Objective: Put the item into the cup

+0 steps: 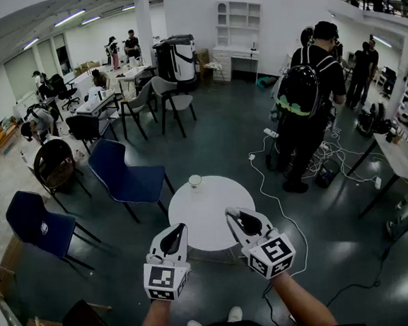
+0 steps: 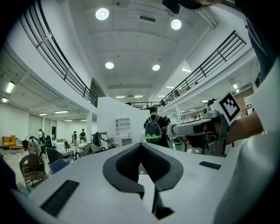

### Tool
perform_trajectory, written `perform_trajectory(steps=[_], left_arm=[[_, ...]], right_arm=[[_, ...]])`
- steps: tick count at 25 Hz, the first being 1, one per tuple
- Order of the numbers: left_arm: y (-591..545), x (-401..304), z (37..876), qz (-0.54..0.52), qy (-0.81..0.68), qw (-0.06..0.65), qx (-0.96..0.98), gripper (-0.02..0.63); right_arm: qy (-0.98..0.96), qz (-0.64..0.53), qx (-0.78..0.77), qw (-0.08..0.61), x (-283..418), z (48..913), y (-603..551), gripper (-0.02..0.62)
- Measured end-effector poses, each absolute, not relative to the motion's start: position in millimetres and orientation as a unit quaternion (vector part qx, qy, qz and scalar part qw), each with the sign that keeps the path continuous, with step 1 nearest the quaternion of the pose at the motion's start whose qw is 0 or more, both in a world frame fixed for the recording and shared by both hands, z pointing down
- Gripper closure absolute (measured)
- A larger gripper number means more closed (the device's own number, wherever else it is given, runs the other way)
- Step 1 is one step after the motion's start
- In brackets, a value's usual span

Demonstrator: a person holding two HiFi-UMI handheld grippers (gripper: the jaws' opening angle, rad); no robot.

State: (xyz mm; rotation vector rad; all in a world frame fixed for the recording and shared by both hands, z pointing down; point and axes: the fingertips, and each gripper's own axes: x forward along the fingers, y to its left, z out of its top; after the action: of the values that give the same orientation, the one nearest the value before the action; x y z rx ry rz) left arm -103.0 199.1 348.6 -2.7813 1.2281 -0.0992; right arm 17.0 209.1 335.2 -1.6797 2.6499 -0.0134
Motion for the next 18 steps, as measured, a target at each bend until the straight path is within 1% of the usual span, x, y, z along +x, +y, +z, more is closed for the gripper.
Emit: perform_trajectory(steps=[7, 18], left_arm=[[193.8, -90.4, 351.3, -0.034, 0.407, 0.043, -0.912, 0.592], [188.5, -56.1, 355.2, -0.033, 0.420, 0.040, -0.906, 0.592]], right_arm=[[0.847, -0.006, -0.532, 0.020, 29.4, 331.3, 203.9, 0.520], [0.858, 0.001, -0.514, 0.017, 58.8, 331.9, 195.9, 0.520]])
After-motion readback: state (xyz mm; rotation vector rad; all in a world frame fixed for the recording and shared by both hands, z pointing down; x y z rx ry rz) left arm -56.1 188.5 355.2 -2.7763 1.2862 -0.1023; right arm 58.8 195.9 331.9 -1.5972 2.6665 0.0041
